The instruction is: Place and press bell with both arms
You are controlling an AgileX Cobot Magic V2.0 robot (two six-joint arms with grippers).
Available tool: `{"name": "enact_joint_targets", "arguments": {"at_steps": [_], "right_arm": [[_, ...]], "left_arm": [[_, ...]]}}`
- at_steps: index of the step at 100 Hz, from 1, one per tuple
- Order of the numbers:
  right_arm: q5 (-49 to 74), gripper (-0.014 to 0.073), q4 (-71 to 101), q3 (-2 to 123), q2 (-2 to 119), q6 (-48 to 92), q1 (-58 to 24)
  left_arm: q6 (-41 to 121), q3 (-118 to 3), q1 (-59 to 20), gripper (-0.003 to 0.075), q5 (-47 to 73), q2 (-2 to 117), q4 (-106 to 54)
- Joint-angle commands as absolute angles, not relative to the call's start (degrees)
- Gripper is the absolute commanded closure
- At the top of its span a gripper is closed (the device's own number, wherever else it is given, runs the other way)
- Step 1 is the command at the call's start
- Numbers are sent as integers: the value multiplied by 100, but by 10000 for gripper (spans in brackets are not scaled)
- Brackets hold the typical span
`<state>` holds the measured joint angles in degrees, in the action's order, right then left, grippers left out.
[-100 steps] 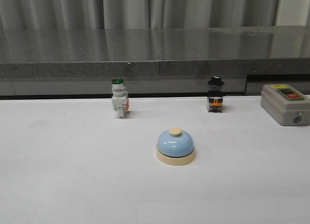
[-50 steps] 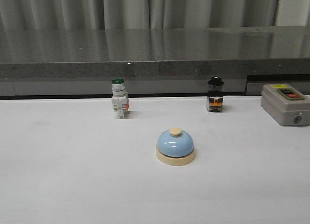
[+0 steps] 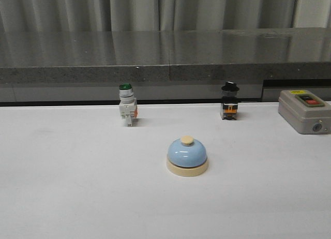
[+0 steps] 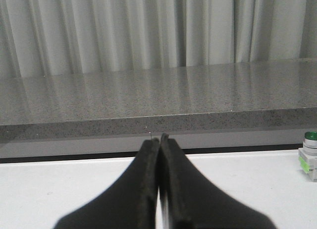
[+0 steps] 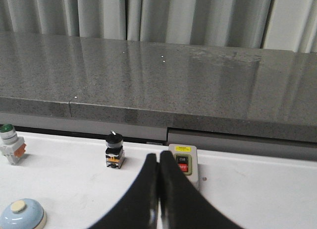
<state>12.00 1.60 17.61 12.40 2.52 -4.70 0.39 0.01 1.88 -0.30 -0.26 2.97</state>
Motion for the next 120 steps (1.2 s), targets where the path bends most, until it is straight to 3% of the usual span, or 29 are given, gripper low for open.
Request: {"name": "enact_joint_targets", "arguments": {"at_steps": [1, 37, 63, 120], "right_arm": [[608, 654, -104, 1539, 1016, -74, -381], [439, 654, -124, 427, -208, -294, 64], [-310, 654, -124, -85, -193, -334, 64], [-260, 654, -124, -73, -193, -334, 64]], "left_arm": [[-33, 253, 205, 740, -498, -193, 259], [-33, 253, 205, 740, -498, -193, 259], [-33, 253, 205, 740, -498, -193, 259], [-33, 253, 205, 740, -498, -193, 259]]}}
